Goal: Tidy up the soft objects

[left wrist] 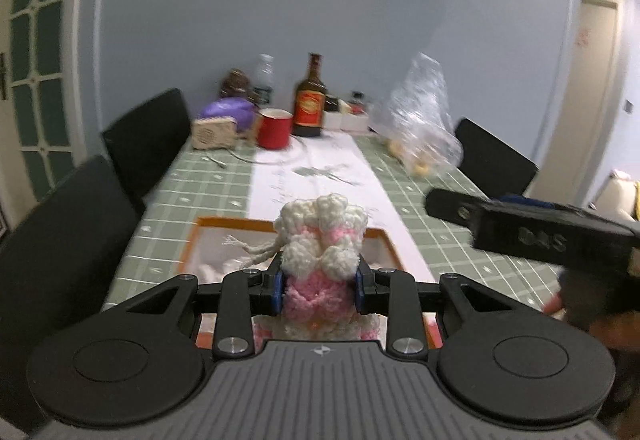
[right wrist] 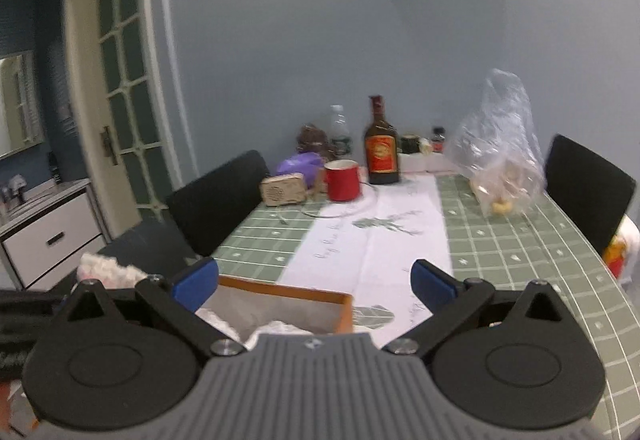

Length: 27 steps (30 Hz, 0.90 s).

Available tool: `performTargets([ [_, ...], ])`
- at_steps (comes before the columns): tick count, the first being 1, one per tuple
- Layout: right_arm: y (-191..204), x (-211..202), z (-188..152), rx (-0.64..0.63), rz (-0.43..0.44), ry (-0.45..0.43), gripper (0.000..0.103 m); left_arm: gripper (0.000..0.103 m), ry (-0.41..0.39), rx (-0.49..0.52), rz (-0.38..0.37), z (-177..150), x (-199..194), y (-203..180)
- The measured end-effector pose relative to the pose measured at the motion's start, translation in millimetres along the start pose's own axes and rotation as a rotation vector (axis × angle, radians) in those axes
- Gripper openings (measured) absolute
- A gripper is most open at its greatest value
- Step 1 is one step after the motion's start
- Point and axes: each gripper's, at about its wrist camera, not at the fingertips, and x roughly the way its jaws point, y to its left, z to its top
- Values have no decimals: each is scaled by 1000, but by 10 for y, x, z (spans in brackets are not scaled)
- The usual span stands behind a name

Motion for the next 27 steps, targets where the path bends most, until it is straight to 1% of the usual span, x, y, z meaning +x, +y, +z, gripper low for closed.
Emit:
performTargets([
  [2,-44,7,-4,-3,2,7,100,35,27,29,-6,-30,98,-113],
  [6,-145,-12,-15,2,-16,14,100,35,86,86,32,-113,323,-327],
  [9,-198,-38,-13,6,-24,9,100,37,114,128,45,-179,436,-440],
  [13,-262,-52,-1,25,-15,5,100,38,110,173,95,-221,500,-541],
  [14,-274,-58,0,29,-15,3,100,39,108,179,103,-224,502,-549],
  [16,-291,-68,-2,32,-13,5,100,44,94,194,115,-228,485,-578],
  [17,-291,-78,-8,32,-15,4,100,52,81,202,122,-224,472,-597],
  [18,-294,-79,-8,32,-17,3,100,66,62,214,134,-223,454,-616],
  [21,-312,-88,-12,29,-29,3,100,81,19,255,180,-217,396,-691],
  [22,-320,-92,-10,27,-33,1,100,83,11,277,194,-224,377,-721],
  [23,-330,-100,-10,29,-38,0,100,89,-1,298,203,-212,375,-741],
  [24,-329,-114,-12,31,-44,-2,100,91,-29,329,217,-228,343,-778],
  [26,-349,-156,-4,35,-55,-12,100,94,-58,354,243,-227,306,-823],
  [27,-362,-186,4,36,-58,-20,100,94,-69,347,251,-216,283,-832],
])
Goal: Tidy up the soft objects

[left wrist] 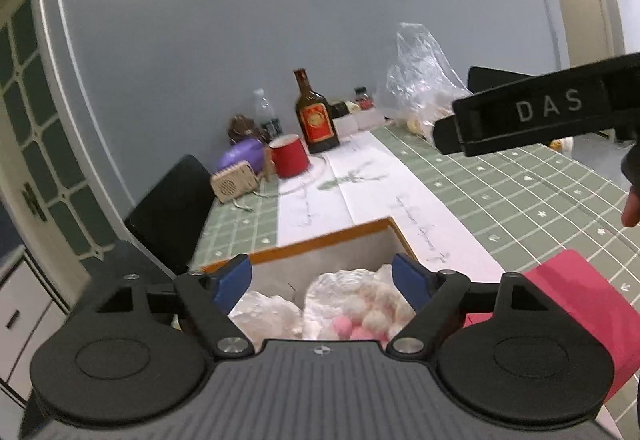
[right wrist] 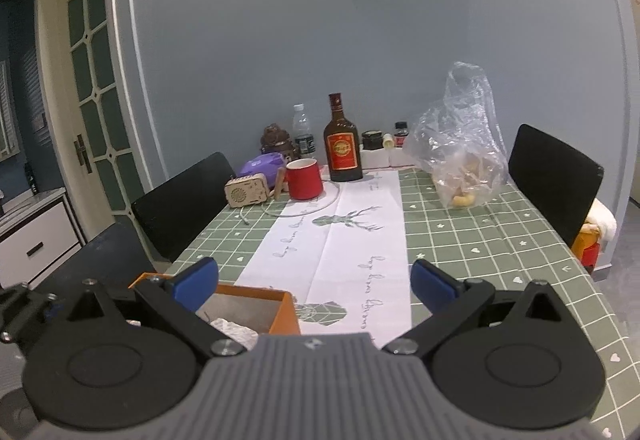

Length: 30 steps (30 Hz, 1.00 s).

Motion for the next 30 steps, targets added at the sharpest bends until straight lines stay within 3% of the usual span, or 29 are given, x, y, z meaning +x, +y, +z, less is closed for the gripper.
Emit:
performTargets([
  [4,-47,-210,57,-11,-49,-54,100,95,-65,-70,13,55,-148,62],
  [8,33,-448,76,-127,-253,-112,100,98,-188,-130,68,89,-350,96],
  [11,34,-601,35,-170,-262,-116,100,102,-257,-165,51,114,-521,92],
  [15,135,-817,-146,-276,-388,-128,100,102,-298,-198,20,169,-782,7],
  [18,68,-1152,-334,-216,-336,-146,100,102,-339,-142,60,180,-1104,-147],
  [22,-70,-1728,-644,-82,-258,-184,100,102,-392,-149,29,99,-1563,-264],
  [25,-138,-2053,-838,1,-205,-188,100,102,-361,-143,14,-25,-1771,-411],
  [30,-34,-2386,-1125,-6,-172,-157,100,102,-283,-161,26,-296,-1923,-641],
])
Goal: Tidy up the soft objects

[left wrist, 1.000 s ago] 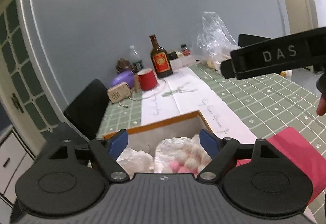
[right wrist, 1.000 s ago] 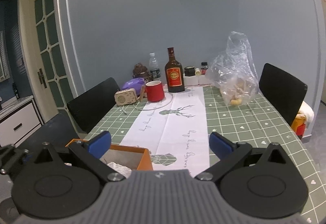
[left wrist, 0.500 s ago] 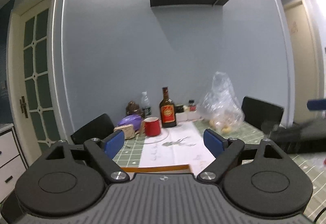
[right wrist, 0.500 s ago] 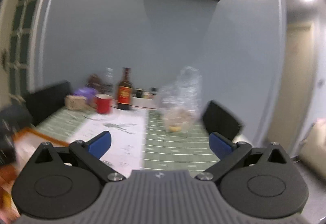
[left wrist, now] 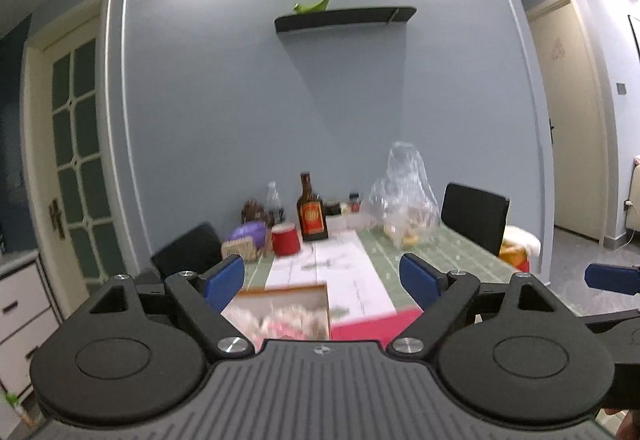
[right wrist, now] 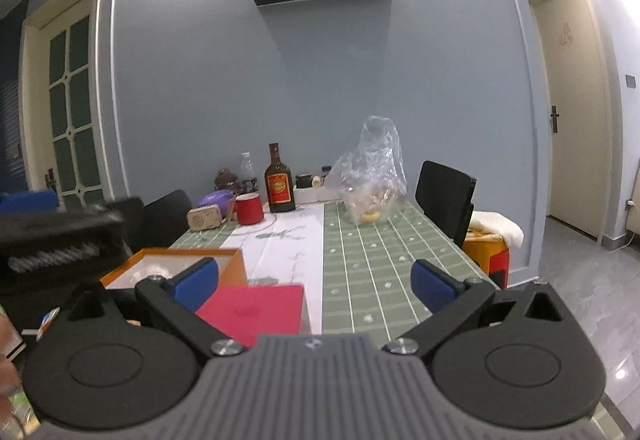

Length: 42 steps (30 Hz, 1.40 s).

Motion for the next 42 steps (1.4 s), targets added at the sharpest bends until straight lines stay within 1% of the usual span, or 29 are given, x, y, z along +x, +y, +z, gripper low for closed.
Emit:
performTargets([
  [3,26,-118,-109,-32,-4,22,100,102,34,-33,-6,-127,-112,-19],
  [6,18,-136,-202,-47,5,49,100,102,67,-69,-23,-223,-142,-11],
  [9,9,-178,-297,-75,-2,58,100,101,57,-57,-9,-316,-234,-58],
  [12,-41,-227,-369,-55,-1,64,100,100,78,-68,-17,-361,-297,-92],
  [16,-112,-327,-423,-22,8,63,100,100,70,-61,-14,-381,-413,-139],
  [23,-145,-472,-382,-11,7,33,100,100,51,-74,-30,-341,-556,-167],
  [28,-123,-521,-365,-36,-3,16,100,100,43,-82,-12,-342,-624,-167],
  [34,-78,-549,-381,-68,-20,2,100,98,51,-79,0,-353,-631,-185],
  [42,-126,-520,-429,-74,-9,-10,100,98,43,-89,9,-416,-642,-219],
])
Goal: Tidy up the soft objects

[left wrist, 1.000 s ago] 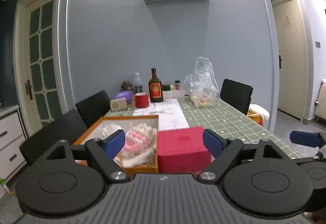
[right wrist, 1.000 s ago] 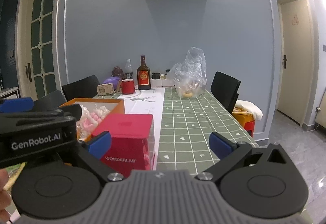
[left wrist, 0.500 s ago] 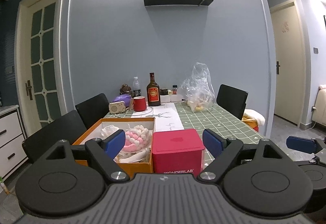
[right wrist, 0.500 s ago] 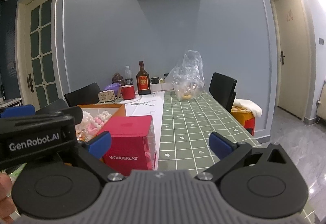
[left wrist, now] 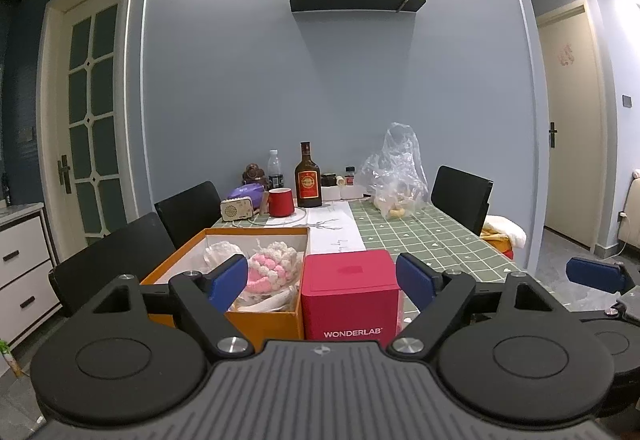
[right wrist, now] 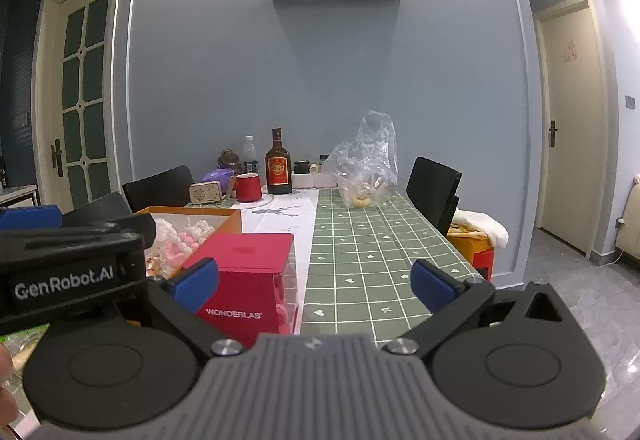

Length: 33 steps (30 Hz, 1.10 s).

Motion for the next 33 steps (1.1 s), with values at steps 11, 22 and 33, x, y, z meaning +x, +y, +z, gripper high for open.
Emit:
performTargets([
  [11,2,98,-42,3,9,5,100,97,-13,-12,2,-65,44,-3],
  [22,66,150,-64,-33,2,2,100,97,-6,-25,-6,-88,108,41],
  [33,68,208,-76,-31,27,15,100,97,4,-25,-8,-103,152,66],
])
